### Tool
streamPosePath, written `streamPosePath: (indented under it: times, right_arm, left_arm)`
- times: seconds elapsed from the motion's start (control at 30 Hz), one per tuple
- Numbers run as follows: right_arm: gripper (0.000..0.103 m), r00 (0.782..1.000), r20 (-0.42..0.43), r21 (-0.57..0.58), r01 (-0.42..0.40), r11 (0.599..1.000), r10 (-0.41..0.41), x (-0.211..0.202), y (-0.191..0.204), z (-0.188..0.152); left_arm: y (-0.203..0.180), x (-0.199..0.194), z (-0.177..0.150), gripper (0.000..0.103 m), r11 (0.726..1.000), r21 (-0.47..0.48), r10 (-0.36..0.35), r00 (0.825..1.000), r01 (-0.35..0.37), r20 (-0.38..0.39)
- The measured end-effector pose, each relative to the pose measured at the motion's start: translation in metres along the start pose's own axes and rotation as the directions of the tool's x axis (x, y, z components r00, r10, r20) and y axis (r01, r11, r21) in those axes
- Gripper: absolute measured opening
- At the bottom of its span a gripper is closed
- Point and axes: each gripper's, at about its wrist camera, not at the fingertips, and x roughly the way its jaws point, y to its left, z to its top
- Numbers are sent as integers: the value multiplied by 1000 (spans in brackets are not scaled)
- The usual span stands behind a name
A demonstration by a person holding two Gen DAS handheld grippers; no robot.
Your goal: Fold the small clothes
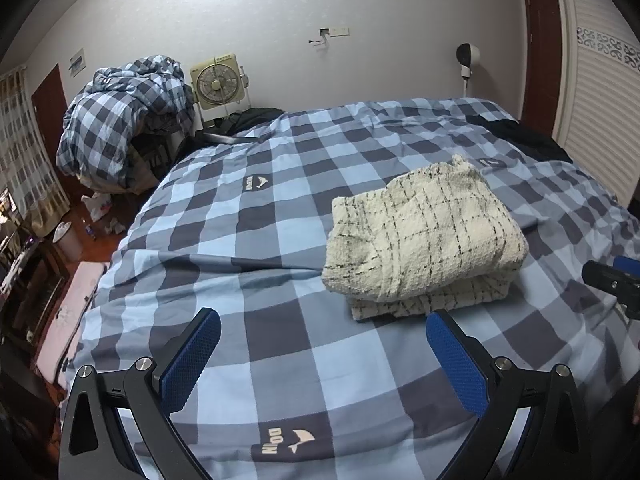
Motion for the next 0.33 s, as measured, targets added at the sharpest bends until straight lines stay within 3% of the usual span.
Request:
streamPosePath:
  times: [0.33]
  right_arm:
    - [102, 1000, -1, 1, 0, 1000, 0, 0, 0, 0]
  left_arm:
    - [4, 3, -2, 103, 998, -38, -45, 999, 44, -26]
